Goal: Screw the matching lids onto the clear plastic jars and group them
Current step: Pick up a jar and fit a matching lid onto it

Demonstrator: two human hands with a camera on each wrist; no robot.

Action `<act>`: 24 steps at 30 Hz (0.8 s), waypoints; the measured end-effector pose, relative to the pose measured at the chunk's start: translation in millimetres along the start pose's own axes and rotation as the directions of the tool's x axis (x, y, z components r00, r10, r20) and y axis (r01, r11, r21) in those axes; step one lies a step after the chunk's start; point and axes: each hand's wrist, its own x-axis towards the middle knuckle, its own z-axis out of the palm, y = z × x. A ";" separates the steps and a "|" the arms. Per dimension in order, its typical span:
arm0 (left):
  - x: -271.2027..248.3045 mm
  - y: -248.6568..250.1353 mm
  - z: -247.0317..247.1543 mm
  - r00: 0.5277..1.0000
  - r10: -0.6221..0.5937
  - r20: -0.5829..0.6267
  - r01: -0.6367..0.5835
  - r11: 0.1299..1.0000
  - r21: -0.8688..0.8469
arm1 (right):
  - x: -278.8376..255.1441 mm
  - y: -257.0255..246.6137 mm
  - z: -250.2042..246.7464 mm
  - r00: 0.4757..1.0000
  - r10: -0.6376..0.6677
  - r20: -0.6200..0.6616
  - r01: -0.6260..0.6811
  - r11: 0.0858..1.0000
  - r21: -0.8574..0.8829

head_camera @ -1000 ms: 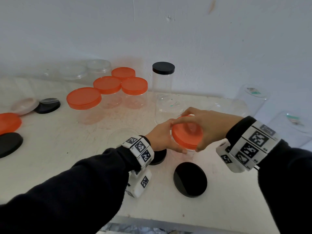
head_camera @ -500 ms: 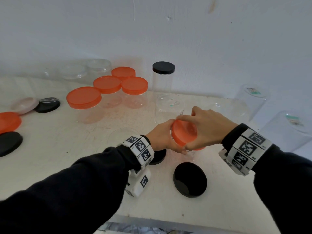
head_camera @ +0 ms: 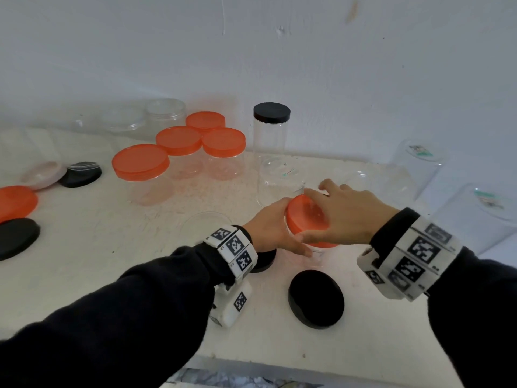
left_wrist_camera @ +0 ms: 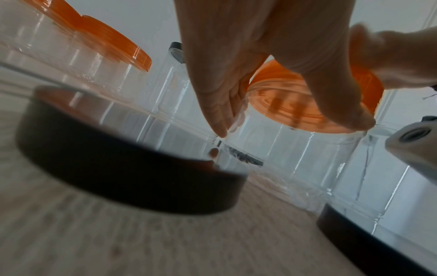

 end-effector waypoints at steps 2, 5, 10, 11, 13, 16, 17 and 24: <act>0.7 -0.7 0.5 1.000 -0.006 -0.005 0.006 1.000 0.008 | 2.3 7.9 -7.1 0.984 -0.140 0.108 0.126 0.984 0.122; 0.7 -1.1 0.0 1.000 -0.015 -0.005 0.015 1.000 0.009 | 6.3 12.9 -12.3 0.967 -0.218 0.133 0.197 0.968 0.158; 0.7 -1.0 -1.8 1.000 0.000 0.029 0.000 1.000 0.017 | 6.5 8.5 -9.0 0.984 -0.175 0.025 0.173 0.983 0.063; 1.0 -0.8 -1.5 0.999 0.005 0.033 -0.005 1.000 0.012 | 6.6 8.2 -8.1 0.985 -0.171 0.007 0.170 0.984 0.054; 1.2 -0.4 -0.4 1.000 0.009 0.026 -0.009 1.000 0.010 | 6.3 4.9 -5.8 0.991 -0.128 -0.038 0.129 0.991 0.038; 1.8 2.0 0.6 0.999 0.037 0.001 -0.037 0.999 0.016 | 5.6 -2.5 1.0 0.989 -0.017 -0.145 0.020 1.000 0.020; 1.4 2.6 0.7 0.999 0.047 0.003 -0.047 0.999 0.016 | 5.4 -4.6 2.9 0.987 0.008 -0.159 -0.005 1.000 0.019; -0.8 3.4 0.5 0.999 0.038 -0.002 -0.038 0.999 0.006 | 3.6 3.3 -7.2 0.996 -0.044 0.077 0.038 0.997 0.071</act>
